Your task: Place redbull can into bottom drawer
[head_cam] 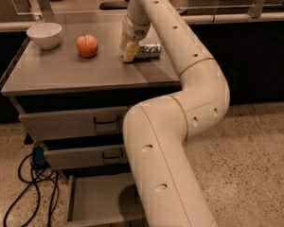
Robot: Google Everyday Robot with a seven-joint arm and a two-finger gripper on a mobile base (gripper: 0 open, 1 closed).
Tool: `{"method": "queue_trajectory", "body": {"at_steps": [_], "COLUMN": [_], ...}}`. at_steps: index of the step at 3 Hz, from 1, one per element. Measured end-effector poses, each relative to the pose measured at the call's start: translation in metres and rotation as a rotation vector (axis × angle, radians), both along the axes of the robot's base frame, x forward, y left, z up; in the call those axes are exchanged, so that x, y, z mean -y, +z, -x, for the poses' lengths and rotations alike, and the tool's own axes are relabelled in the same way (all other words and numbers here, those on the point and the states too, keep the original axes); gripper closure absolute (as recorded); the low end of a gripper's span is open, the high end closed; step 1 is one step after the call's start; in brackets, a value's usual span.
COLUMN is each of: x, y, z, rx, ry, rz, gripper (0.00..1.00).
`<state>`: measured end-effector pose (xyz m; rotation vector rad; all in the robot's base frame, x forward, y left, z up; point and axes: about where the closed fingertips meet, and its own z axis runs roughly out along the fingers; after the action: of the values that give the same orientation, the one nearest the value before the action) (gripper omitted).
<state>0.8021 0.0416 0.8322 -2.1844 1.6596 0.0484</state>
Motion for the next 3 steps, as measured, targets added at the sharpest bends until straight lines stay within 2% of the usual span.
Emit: {"method": "queue_trajectory", "body": {"at_steps": [1, 2, 3], "x": [0.000, -0.004, 0.004], "y": [0.000, 0.007, 0.044], "z": [0.000, 0.008, 0.033], "rx": [0.000, -0.025, -0.066], "ry": [0.000, -0.015, -0.089], "rz": [0.000, -0.015, -0.038], "gripper": [1.00, 1.00, 1.00]}}
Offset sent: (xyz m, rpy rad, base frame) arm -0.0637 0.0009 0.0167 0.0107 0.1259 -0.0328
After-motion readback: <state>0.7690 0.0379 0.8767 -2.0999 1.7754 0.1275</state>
